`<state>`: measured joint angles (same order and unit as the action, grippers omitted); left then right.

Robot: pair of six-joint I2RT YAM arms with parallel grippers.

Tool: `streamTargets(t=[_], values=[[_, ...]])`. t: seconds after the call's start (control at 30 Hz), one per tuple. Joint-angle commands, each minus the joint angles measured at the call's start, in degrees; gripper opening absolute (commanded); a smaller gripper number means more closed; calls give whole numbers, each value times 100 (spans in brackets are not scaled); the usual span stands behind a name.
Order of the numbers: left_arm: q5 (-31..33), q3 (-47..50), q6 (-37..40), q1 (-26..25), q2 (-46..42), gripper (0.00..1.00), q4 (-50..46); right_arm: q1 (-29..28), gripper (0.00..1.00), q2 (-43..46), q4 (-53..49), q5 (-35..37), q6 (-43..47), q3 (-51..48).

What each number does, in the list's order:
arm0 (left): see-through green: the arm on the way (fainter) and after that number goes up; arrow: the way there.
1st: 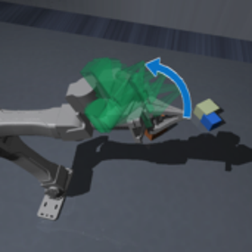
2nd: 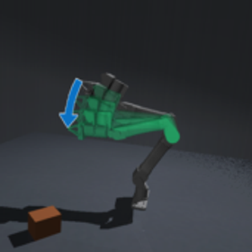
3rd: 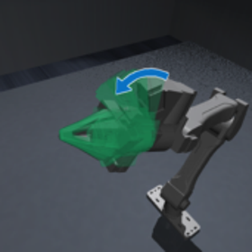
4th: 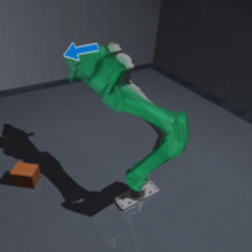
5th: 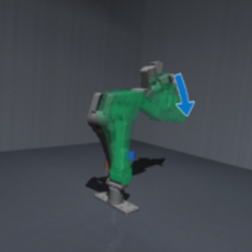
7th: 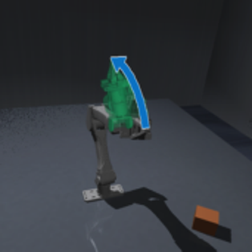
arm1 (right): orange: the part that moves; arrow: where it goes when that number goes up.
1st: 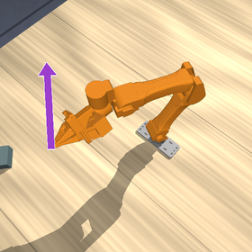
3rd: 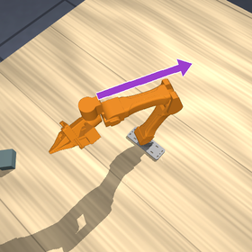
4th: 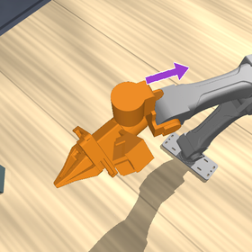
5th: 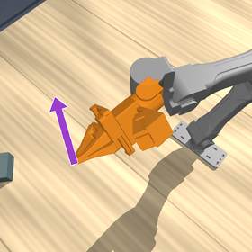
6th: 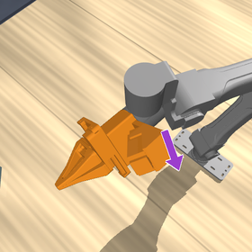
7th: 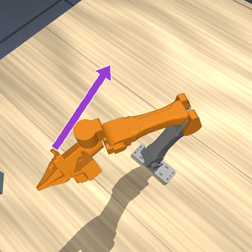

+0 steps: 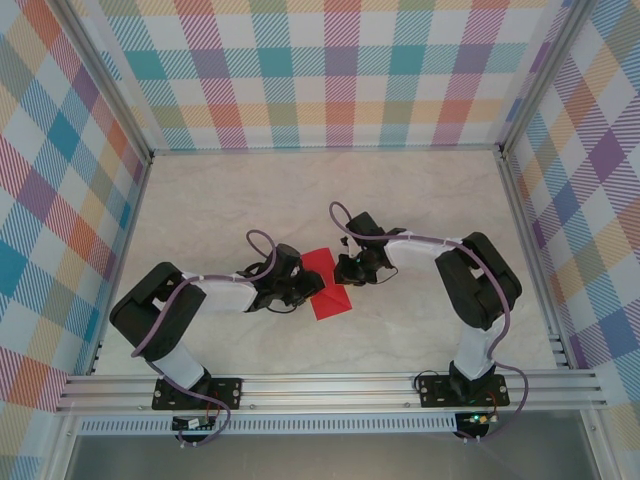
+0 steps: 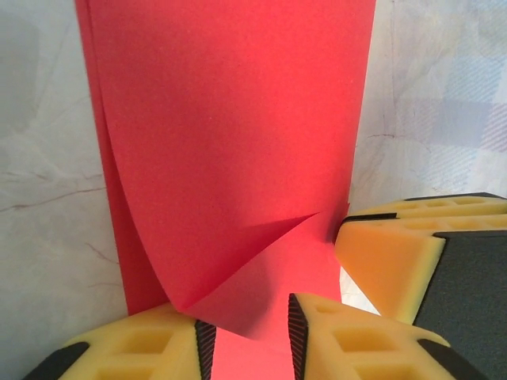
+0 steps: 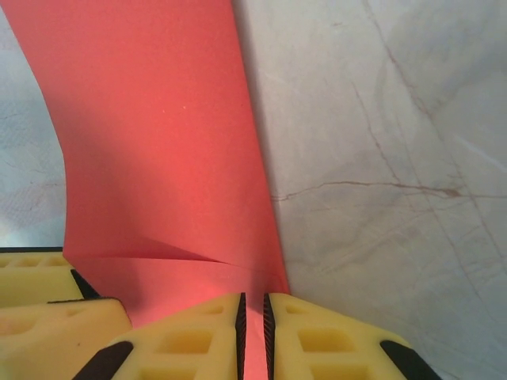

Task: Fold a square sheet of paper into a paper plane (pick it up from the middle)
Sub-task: Turn over the paper at the center of the table.

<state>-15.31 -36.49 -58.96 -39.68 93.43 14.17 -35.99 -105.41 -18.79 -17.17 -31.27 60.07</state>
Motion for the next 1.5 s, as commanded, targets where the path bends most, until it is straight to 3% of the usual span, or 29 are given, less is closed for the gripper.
streamTargets(t=[0.0, 0.2, 0.37, 0.57, 0.73, 0.97, 1.2, 1.47], values=[[128, -130, 92, -37, 64, 27, 202, 31, 17, 241, 81, -124, -82, -100], [260, -165, 204, -36, 9, 15, 54, 46, 17, 500, 105, -73, -130, -188], [475, -238, 478, -32, -206, 6, -373, 44, 21, 945, -20, 388, -274, -315], [908, -619, 1241, -40, -1033, 2, -1816, 56, 49, 1768, -494, 1564, -519, -543], [1653, -1296, 2115, -46, -1820, 2, -3898, 87, 72, 2427, -861, 2527, -678, -740], [3027, -2456, 3022, -48, -2319, 2, -6039, 126, 84, 3003, -996, 3076, -834, -999], [4299, -3239, 3486, -48, -1836, 2, -7030, 144, 86, 3287, -987, 3264, -1107, -1252], [5521, -3645, 3191, -154, -463, 2, -7388, 145, 88, 3445, -1049, 3315, -1361, -1462]])
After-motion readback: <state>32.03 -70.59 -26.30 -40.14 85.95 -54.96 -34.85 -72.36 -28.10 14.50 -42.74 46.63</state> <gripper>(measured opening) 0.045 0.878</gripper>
